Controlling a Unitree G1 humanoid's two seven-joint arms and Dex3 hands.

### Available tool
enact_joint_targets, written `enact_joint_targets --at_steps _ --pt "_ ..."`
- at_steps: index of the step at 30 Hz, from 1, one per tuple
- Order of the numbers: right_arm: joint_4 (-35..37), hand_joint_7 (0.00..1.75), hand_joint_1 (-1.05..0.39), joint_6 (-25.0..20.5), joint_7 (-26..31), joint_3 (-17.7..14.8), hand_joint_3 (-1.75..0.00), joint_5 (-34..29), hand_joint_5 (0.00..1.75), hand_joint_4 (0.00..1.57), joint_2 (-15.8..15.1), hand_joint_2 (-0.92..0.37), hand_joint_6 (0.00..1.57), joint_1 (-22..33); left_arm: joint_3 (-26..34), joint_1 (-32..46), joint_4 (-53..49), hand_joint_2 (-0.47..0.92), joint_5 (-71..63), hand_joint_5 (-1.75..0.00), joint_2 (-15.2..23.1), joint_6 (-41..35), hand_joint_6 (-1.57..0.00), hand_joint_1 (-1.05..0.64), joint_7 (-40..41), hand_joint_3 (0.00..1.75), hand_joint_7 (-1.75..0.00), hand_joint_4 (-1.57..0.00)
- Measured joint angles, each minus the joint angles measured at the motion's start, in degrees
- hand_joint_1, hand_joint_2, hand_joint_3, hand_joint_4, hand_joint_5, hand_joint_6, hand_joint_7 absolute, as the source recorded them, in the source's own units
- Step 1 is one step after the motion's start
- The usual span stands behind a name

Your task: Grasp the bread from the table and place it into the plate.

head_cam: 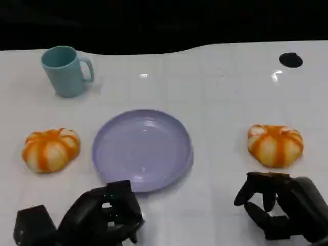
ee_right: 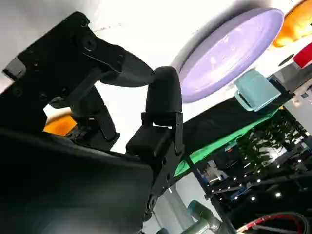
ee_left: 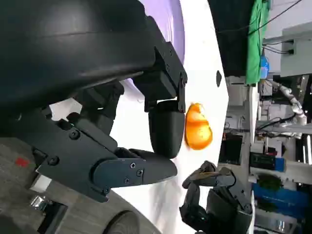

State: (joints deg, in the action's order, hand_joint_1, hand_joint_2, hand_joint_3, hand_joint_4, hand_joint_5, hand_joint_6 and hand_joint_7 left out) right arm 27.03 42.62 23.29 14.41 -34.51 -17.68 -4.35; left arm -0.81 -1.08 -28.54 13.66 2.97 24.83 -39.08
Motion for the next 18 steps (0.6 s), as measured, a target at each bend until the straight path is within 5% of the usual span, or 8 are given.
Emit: enact_joint_targets --at_steps 18 --pt "0.00 1.26 -0.23 -0.01 -0.36 -0.03 -1.14 0.28 1.72 0.86 0.00 -0.42 0.78 0.00 0.01 0.00 0.08 0.67 0.05 -1.75 0.00 -0.74 -0.78 -0.50 0.00 0.60 -1.36 -0.79"
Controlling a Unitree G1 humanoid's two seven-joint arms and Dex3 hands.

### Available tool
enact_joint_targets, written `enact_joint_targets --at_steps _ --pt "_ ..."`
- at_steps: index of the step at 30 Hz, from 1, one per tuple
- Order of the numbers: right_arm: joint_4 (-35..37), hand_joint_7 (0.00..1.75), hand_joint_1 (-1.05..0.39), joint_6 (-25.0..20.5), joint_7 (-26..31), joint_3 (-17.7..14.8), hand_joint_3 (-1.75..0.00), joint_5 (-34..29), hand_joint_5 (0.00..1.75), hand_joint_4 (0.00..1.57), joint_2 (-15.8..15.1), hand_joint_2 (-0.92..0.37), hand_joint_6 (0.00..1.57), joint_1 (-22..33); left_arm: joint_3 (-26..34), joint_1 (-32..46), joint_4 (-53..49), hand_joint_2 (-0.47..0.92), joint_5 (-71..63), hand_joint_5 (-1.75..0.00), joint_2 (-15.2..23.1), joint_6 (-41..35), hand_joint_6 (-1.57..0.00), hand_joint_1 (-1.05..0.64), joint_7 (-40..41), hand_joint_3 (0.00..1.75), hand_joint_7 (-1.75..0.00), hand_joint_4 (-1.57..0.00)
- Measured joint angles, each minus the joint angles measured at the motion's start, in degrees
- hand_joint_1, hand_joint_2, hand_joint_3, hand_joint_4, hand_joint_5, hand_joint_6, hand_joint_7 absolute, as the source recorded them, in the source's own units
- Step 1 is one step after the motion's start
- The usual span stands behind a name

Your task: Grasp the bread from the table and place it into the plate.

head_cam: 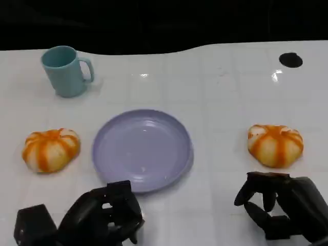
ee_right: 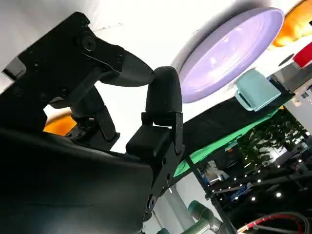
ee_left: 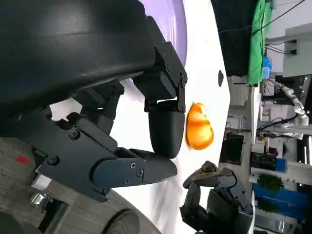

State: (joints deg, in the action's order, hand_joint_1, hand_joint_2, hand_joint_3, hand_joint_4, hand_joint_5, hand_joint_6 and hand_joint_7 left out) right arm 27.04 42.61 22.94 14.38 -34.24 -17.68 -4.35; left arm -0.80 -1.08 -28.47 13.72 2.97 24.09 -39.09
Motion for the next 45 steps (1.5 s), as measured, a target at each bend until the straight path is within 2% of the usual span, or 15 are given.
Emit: enact_joint_targets --at_steps 10,16,19,21,24,25,32,38,42,45 --pt "0.00 1.22 -0.22 -0.01 -0.26 0.00 -1.14 0.10 1.70 0.86 0.01 -0.42 0.79 0.00 -0.01 0.00 0.00 0.67 -0.12 -1.75 0.00 0.02 -0.78 -0.50 0.00 0.60 -1.36 -0.78" --pt "0.20 0.97 -0.21 0.27 0.21 -0.04 -1.05 0.09 1.57 0.84 0.06 -0.46 0.83 -0.02 0.03 0.00 -0.02 0.68 -0.08 -1.75 0.00 0.05 -0.78 -0.50 0.00 0.60 -1.36 -0.78" --pt "0.28 0.75 -0.25 0.71 0.91 -0.24 -0.94 0.08 1.27 0.84 0.09 -0.49 0.87 -0.07 0.04 0.00 -0.05 0.68 -0.08 -1.75 0.00 0.06 -0.78 -0.50 -0.01 0.59 -1.36 -0.77" --pt "0.27 0.65 -0.28 0.71 1.75 -0.50 -0.84 -0.17 1.21 0.81 0.09 -0.54 0.86 -0.17 0.05 -0.03 -0.17 0.68 -0.07 -1.75 0.00 0.08 -0.78 -0.51 -0.01 0.59 -1.36 -0.77" --pt "0.12 0.50 -0.30 0.55 3.78 -0.90 -0.67 -1.36 1.26 0.69 0.09 -0.62 0.86 -0.39 0.07 -0.07 -0.50 0.69 -0.07 -1.75 0.00 0.20 -0.78 -0.50 -0.02 0.59 -1.36 -0.78" --pt "-0.02 0.42 -0.31 0.39 4.34 -1.09 -0.59 -1.95 1.14 0.65 0.09 -0.66 0.85 -0.42 0.09 -0.08 -0.57 0.69 -0.07 -1.75 0.00 0.25 -0.78 -0.51 -0.02 0.58 -1.36 -0.78" --pt "-2.41 0.09 -0.35 -0.75 5.25 -2.89 -0.14 -2.36 0.69 0.47 -0.62 -0.88 0.72 -1.22 0.08 -0.21 -0.69 0.69 -0.06 -1.75 0.00 0.66 -0.78 -0.50 -0.02 0.58 -1.37 -0.78" --pt "-7.18 0.00 -0.42 -4.72 4.87 -4.29 -0.05 -4.99 0.52 0.31 -2.64 -0.92 0.59 -1.65 0.00 -0.20 -0.61 0.68 -0.13 -1.75 0.00 0.59 -0.78 -0.50 0.00 0.58 -1.37 -0.79" --pt "-11.70 0.00 -0.46 -10.63 2.80 -4.64 -0.04 -8.87 0.45 0.19 -4.28 -0.92 0.47 -1.61 0.02 -0.23 -0.63 0.68 -0.10 -1.75 -0.01 0.58 -0.78 -0.50 -0.01 0.58 -1.36 -0.79" --pt "-16.76 0.00 -0.49 -17.41 -2.00 -4.72 -0.03 -10.88 0.41 0.11 -4.90 -0.92 0.40 -1.30 0.04 -0.30 -0.75 0.68 -0.10 -1.75 -0.02 0.62 -0.78 -0.50 -0.01 0.58 -1.36 -0.79"
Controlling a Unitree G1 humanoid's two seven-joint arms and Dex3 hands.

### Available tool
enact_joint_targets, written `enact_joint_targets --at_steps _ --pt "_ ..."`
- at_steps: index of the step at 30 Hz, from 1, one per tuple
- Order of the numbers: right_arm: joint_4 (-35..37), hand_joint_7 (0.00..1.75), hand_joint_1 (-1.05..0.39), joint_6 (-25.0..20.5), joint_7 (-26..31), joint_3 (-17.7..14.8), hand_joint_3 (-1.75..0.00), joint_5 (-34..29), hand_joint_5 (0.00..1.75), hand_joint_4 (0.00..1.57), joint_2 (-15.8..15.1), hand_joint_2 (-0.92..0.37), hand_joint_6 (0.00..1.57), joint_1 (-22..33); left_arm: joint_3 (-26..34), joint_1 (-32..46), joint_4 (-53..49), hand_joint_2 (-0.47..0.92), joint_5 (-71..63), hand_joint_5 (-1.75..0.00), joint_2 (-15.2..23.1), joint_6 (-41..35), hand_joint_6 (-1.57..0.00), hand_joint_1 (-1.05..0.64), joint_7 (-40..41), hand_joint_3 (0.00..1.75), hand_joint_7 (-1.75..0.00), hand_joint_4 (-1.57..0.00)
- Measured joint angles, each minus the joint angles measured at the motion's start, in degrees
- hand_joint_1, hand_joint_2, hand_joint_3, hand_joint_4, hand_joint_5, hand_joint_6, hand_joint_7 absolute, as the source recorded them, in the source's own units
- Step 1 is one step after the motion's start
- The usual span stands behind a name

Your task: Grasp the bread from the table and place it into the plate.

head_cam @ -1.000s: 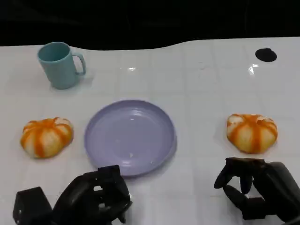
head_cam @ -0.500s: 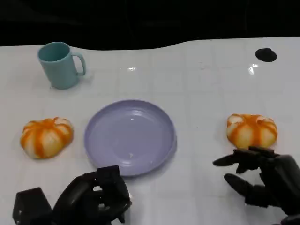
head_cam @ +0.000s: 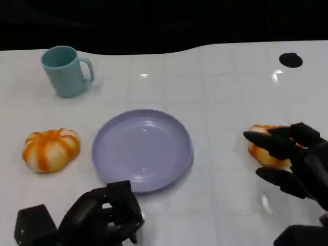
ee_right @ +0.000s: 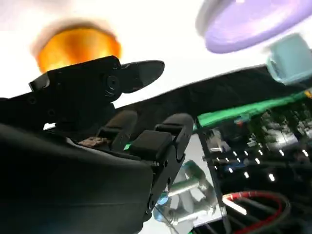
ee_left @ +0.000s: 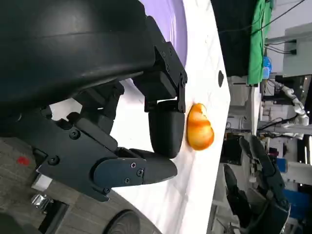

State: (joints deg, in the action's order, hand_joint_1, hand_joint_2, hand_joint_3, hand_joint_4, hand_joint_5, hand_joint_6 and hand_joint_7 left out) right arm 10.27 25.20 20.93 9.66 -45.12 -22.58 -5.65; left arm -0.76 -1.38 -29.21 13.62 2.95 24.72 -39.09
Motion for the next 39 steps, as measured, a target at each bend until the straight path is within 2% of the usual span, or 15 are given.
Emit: enact_joint_targets --at_steps 3,8,16,24,39 --pt "-4.14 0.00 -0.54 -5.83 -4.45 0.11 -0.03 -1.57 0.39 0.02 -0.21 -0.92 0.32 0.24 0.02 -0.03 -0.02 0.68 0.03 -1.75 0.01 -0.02 -0.78 -0.50 0.00 0.58 -1.36 -0.79" --pt "-7.86 0.00 -0.55 -14.85 -11.60 1.43 -0.01 -5.52 0.31 0.00 -0.23 -0.89 0.24 0.06 -0.02 -0.02 0.00 0.68 -0.05 -1.75 0.03 -0.41 -0.78 -0.50 0.02 0.59 -1.37 -0.79" --pt "-6.96 0.01 -0.58 -23.51 -18.00 5.32 0.00 -11.64 0.25 0.00 -0.28 -0.87 0.23 -4.88 -0.05 0.06 0.20 0.67 -0.22 -1.75 0.01 -0.49 -0.78 -0.50 0.01 0.60 -1.37 -0.79" --pt "0.62 0.01 -0.59 -26.04 -18.98 8.85 0.00 -11.70 0.29 0.02 -0.27 -0.85 0.21 -10.29 -0.04 0.31 0.77 0.68 -0.22 -1.75 -0.01 -0.61 -0.78 -0.52 0.03 0.60 -1.37 -0.78" --pt "18.28 0.01 -0.53 -26.22 -16.24 13.27 0.00 -9.45 0.24 0.09 0.86 -0.84 0.26 -18.71 -0.11 0.59 1.22 0.67 -0.78 -1.75 -0.07 -0.37 -0.77 -0.53 0.76 0.62 -1.39 -0.79"
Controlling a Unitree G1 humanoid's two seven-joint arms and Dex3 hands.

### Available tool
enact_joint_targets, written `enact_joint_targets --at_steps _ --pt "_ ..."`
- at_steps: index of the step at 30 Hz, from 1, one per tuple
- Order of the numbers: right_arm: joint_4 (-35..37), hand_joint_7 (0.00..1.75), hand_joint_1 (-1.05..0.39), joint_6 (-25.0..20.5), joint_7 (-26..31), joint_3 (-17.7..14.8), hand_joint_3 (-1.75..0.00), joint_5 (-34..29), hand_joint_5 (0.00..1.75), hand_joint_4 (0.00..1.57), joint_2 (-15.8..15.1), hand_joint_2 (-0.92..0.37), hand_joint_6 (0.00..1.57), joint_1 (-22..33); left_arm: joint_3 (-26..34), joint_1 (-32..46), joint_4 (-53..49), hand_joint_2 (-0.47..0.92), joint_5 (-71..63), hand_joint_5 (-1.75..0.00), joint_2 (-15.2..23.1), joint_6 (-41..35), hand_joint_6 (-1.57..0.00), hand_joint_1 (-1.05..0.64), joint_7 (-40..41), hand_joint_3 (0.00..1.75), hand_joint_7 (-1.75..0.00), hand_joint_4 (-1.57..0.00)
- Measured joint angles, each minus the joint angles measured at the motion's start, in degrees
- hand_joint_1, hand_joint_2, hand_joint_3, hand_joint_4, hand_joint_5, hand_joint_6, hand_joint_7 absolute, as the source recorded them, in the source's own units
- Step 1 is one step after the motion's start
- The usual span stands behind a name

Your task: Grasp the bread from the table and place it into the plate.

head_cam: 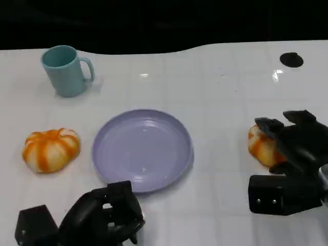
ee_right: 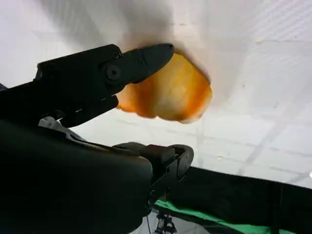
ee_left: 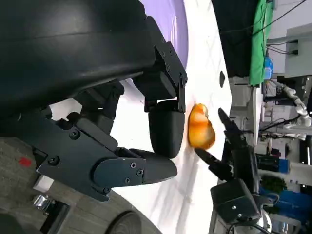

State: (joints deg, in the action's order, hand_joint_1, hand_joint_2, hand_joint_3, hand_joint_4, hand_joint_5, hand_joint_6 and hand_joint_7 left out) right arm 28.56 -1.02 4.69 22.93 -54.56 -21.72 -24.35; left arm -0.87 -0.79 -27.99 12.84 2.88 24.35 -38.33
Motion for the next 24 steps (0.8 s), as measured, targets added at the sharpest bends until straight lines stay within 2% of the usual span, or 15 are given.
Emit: enact_joint_targets --at_steps 4,7,11,12,13,15,16,18,20,21,22,24 --pt "4.20 0.02 -0.50 0.11 0.65 0.70 -0.01 0.99 0.22 0.15 0.70 -0.86 0.29 -1.14 -0.07 0.08 0.07 0.67 0.03 -1.75 0.00 0.00 -0.77 -0.52 0.00 0.62 -1.39 -0.80" --pt "6.98 0.03 -0.49 0.36 1.98 1.49 0.00 1.45 0.19 0.32 0.84 -0.88 0.40 -2.31 -0.07 0.13 0.13 0.67 0.21 -1.75 0.00 0.00 -0.77 -0.52 -0.01 0.63 -1.38 -0.80" --pt "11.31 0.08 -0.27 2.22 5.88 2.44 -0.03 2.33 0.20 0.80 1.33 -0.92 0.70 -4.15 -0.07 0.13 0.12 0.66 0.34 -1.75 0.00 0.01 -0.77 -0.51 -0.02 0.63 -1.38 -0.79" --pt "12.66 0.11 -0.20 3.27 7.25 2.39 -0.04 3.09 0.60 0.95 1.53 -0.92 0.93 -4.58 -0.08 0.13 0.12 0.66 0.34 -1.75 0.00 0.01 -0.77 -0.52 -0.02 0.63 -1.38 -0.79" --pt "14.02 0.10 -0.17 4.49 8.76 2.25 -0.03 4.08 0.99 0.92 1.75 -0.92 1.06 -4.88 -0.08 0.13 0.12 0.66 0.32 -1.75 0.00 0.02 -0.77 -0.52 -0.02 0.63 -1.38 -0.79" --pt "16.68 0.13 -0.15 6.91 12.39 2.09 -0.08 5.63 1.53 0.92 1.93 -0.92 1.26 -5.62 -0.10 0.13 0.12 0.66 0.31 -1.75 0.00 0.05 -0.77 -0.52 -0.01 0.64 -1.39 -0.80" --pt "18.10 0.13 -0.17 8.37 14.25 2.16 -0.08 6.05 1.63 0.90 1.94 -0.92 1.29 -6.18 -0.12 0.13 0.12 0.66 0.30 -1.75 0.00 0.07 -0.77 -0.52 -0.01 0.64 -1.39 -0.80" --pt "20.51 0.15 -0.20 10.70 17.39 2.46 -0.07 6.27 1.72 0.88 1.92 -0.92 1.33 -6.94 -0.15 0.14 0.13 0.65 0.30 -1.75 0.00 0.09 -0.77 -0.52 0.00 0.65 -1.39 -0.79" --pt "22.18 0.96 -0.21 12.05 19.91 2.80 -0.07 6.32 1.74 0.82 1.94 -0.92 0.96 -7.25 -0.17 0.15 0.13 0.65 0.31 -1.75 0.00 0.10 -0.77 -0.51 0.00 0.66 -1.38 -0.79" --pt "22.86 1.26 -0.20 12.51 20.88 2.91 -0.06 6.34 1.74 0.83 1.95 -0.92 0.82 -7.39 -0.17 0.15 0.13 0.65 0.34 -1.75 -0.01 0.10 -0.77 -0.51 -0.01 0.66 -1.38 -0.79" --pt "23.52 1.38 -0.20 12.90 22.03 3.00 -0.06 6.38 1.75 0.82 1.98 -0.92 0.77 -7.53 -0.17 0.15 0.13 0.64 0.36 -1.75 -0.01 0.09 -0.77 -0.51 -0.01 0.66 -1.38 -0.79" --pt "24.52 1.43 -0.22 13.54 23.62 3.18 -0.06 6.55 1.75 0.83 2.06 -0.92 0.73 -7.79 -0.18 0.16 0.13 0.64 0.37 -1.75 -0.01 0.09 -0.77 -0.51 -0.01 0.67 -1.38 -0.79"
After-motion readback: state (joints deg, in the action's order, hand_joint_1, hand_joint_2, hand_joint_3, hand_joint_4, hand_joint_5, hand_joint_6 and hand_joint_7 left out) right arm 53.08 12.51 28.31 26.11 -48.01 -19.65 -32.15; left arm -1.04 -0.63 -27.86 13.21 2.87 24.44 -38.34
